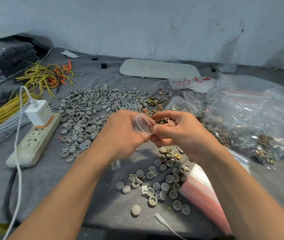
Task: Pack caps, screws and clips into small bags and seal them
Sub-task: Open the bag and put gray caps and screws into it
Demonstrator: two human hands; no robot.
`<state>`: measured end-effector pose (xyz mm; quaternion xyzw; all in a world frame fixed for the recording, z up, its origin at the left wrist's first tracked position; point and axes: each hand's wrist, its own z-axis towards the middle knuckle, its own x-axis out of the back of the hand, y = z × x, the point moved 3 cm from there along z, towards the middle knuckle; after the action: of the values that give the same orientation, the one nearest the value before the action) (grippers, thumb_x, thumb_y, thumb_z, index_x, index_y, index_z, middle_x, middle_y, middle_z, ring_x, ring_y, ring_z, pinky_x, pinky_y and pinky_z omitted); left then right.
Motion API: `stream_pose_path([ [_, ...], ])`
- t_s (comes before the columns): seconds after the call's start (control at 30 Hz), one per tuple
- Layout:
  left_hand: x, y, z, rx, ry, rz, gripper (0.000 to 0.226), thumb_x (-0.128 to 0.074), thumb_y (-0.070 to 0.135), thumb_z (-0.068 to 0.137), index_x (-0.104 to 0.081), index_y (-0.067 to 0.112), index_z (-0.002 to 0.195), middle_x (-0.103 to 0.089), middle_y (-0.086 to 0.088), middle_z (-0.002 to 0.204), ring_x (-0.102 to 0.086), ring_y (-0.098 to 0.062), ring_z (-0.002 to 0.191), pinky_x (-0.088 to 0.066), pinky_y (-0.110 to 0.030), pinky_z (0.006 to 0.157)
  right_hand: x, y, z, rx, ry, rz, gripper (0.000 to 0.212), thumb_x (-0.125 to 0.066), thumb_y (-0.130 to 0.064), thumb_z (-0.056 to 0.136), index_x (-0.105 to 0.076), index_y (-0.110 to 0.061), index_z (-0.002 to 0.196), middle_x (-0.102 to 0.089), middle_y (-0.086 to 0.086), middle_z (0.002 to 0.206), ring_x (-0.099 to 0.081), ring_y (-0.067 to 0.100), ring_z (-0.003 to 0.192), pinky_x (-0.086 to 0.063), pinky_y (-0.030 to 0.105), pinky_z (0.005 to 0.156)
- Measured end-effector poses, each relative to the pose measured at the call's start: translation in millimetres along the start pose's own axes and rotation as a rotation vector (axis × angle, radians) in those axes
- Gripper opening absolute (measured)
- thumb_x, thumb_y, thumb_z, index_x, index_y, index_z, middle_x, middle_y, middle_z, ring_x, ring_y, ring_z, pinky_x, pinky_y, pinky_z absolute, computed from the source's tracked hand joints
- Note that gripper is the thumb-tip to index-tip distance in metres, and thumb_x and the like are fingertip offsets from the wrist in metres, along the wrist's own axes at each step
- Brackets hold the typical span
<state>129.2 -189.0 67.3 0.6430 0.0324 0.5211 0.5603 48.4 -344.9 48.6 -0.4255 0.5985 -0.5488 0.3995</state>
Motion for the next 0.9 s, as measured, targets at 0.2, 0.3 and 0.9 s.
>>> stream_pose_path([
  [0.2, -4, -7, 6, 0.052, -0.008, 0.076, 0.011, -0.080, 0.030, 0.088, -0.072, 0.037, 0.083, -0.072, 0.017, 0.073, -0.065, 0.001, 0.066, -0.046, -0.014, 0.056, -3, 0, -1, 0.015, 0.011, 0.006, 0.022, -0.078, 0.002, 0.086, -0.071, 0.002, 0.107, -0.077, 0.022, 0.083, -0.076, 0.025, 0.071, -0.062, 0.027, 0.066],
  [0.3, -8, -5, 8, 0.035, -0.029, 0.171, 0.011, -0.074, 0.029, 0.092, -0.067, 0.033, 0.084, -0.069, 0.010, 0.076, -0.061, -0.004, 0.066, -0.040, -0.018, 0.054, -4, 0, -1, 0.052, 0.039, -0.051, 0.011, -0.078, 0.002, 0.086, -0.073, 0.001, 0.096, -0.077, 0.020, 0.080, -0.076, 0.025, 0.069, -0.061, 0.026, 0.065],
  [0.9, -5, 0, 4, 0.037, 0.073, 0.066, 0.017, -0.071, 0.025, 0.094, -0.060, 0.030, 0.082, -0.064, 0.013, 0.077, -0.057, 0.007, 0.071, -0.034, -0.018, 0.057, 15, -10, -5, 0.222, 0.420, -0.111, 0.019, -0.085, 0.003, 0.076, -0.078, -0.014, 0.078, -0.078, 0.006, 0.074, -0.075, 0.020, 0.067, -0.064, 0.035, 0.069],
])
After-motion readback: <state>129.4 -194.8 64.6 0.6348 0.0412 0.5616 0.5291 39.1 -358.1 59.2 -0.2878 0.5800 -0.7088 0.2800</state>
